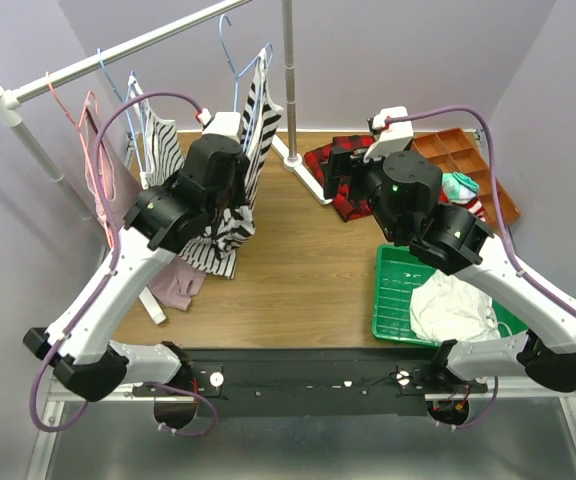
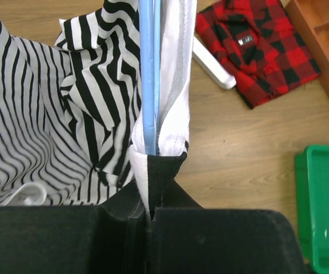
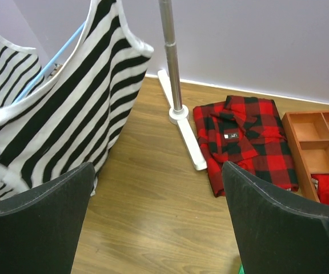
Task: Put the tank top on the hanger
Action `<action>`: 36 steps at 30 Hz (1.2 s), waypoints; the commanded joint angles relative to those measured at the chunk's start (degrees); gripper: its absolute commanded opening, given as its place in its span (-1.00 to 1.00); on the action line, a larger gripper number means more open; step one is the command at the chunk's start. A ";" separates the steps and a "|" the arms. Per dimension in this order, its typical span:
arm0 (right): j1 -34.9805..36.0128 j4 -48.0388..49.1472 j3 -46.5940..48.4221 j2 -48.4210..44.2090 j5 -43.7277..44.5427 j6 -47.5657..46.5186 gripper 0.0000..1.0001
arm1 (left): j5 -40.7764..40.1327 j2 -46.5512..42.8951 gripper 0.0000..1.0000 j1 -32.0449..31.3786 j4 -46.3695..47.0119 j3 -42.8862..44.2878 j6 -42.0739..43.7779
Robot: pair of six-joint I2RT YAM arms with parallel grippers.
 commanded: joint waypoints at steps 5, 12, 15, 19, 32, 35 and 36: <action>0.36 -1.15 -1.37 -3.10 1.83 1.51 1.00 | -2.79 5.28 -1.00 4.92 7.96 6.81 -4.09; 0.37 -1.15 -2.16 -3.98 1.74 2.04 1.00 | -2.35 8.10 -1.00 7.82 8.23 9.37 -4.36; 0.37 -1.41 -2.24 -3.71 1.13 2.48 1.00 | -0.78 8.28 -1.00 9.31 9.37 8.23 -5.32; 0.37 -1.94 -2.68 -3.63 0.34 3.18 1.00 | 1.60 8.10 -1.00 11.07 10.34 6.21 -4.97; 0.28 -1.24 -5.06 -3.63 -0.10 3.88 1.00 | 4.85 3.80 -1.00 13.01 12.97 -3.55 -4.80; 0.37 -1.24 -5.14 -3.45 -0.10 3.88 1.00 | 5.20 2.83 -0.81 13.10 13.06 -3.81 -4.09; 0.37 -1.24 -5.23 -3.45 -0.10 3.80 1.00 | 5.38 2.65 -0.73 13.10 13.06 -3.90 -3.92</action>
